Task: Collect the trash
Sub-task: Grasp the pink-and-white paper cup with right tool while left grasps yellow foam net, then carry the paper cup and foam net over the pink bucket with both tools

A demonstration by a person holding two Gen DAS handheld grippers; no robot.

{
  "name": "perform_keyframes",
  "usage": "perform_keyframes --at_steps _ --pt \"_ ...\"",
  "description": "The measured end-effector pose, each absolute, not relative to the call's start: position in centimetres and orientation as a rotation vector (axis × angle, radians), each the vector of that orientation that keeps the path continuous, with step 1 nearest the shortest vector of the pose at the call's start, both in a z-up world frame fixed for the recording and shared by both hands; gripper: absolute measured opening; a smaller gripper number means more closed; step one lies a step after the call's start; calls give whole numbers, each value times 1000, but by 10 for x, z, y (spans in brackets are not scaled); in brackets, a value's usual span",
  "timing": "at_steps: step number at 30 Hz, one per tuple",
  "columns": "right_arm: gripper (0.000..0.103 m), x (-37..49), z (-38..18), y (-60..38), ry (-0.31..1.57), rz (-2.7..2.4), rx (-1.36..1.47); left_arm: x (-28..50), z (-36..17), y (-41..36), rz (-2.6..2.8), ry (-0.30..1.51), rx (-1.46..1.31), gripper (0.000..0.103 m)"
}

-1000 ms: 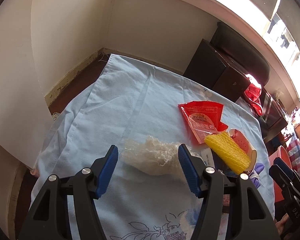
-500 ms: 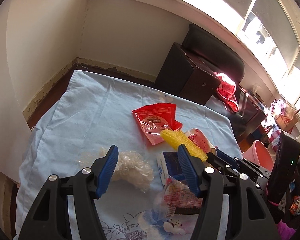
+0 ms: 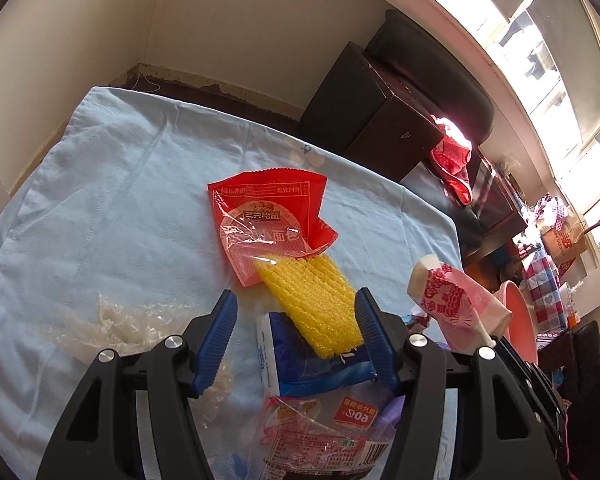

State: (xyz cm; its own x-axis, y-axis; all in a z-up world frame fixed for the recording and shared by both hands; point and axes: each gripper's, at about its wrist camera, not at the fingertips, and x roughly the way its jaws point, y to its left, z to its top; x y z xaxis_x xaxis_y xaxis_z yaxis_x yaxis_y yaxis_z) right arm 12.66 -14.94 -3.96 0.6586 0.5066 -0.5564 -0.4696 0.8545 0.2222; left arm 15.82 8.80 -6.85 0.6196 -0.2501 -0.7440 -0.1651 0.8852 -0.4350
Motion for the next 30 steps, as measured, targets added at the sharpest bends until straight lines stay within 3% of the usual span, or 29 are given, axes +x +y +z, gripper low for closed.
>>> perform_keyframes --at_steps 3,8,9,30 --pt "6 123 -32 -158 624 555 79 170 -74 84 -66 934 -507 46" --pt "6 116 -25 -168 596 537 83 175 -76 72 -83 938 -454 12" --pt "6 115 -25 -170 595 534 85 173 -74 69 -83 929 -436 10" --pt "6 77 -8 -219 504 410 130 98 17 8 -142 578 -251 8"
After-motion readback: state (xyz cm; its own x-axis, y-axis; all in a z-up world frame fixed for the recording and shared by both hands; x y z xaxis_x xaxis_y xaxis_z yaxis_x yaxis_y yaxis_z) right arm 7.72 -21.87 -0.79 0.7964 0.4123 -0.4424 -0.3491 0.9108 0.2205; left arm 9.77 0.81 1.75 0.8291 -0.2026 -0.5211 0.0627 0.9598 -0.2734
